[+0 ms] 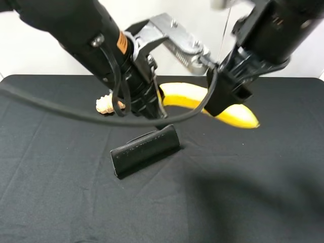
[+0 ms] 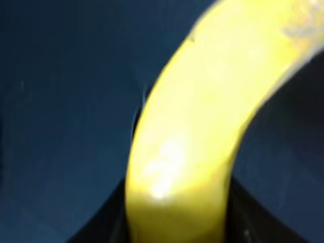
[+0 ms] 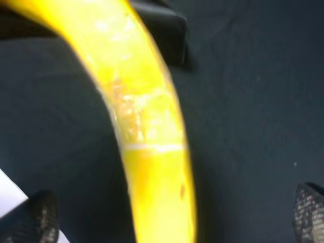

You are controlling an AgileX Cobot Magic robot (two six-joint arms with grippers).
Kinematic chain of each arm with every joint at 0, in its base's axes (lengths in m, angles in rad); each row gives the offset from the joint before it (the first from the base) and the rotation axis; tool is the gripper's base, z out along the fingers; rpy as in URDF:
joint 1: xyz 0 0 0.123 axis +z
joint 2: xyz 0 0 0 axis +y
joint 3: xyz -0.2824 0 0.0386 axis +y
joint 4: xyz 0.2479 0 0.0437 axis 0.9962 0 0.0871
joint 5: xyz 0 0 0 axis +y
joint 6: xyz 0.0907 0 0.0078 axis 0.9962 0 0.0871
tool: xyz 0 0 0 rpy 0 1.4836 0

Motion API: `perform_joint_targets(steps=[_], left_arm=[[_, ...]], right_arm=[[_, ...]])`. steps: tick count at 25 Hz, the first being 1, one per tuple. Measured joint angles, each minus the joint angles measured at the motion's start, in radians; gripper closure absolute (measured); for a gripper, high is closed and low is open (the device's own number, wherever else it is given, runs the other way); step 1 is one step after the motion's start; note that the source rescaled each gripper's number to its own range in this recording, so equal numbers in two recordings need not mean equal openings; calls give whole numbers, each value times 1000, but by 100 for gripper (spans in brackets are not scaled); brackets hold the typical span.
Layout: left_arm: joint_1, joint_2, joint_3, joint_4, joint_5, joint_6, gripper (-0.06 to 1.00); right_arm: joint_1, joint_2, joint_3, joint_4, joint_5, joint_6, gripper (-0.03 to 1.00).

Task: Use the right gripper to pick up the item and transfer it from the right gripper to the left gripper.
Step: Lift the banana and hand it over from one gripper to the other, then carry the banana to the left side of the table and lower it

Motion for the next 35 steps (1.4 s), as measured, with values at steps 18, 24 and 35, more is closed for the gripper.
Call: perform_joint_targets(steps=[18,24,35], left_arm=[[0,8,2,7,9,1,94],[0,8,2,8,9,1,94],[0,8,2,9,10,1,94]], right_arm=[[0,-274,174,4,0,84,-3],[0,-456,299,-2,-1,93,-3],[0,-862,600,-88,1,101,-3]])
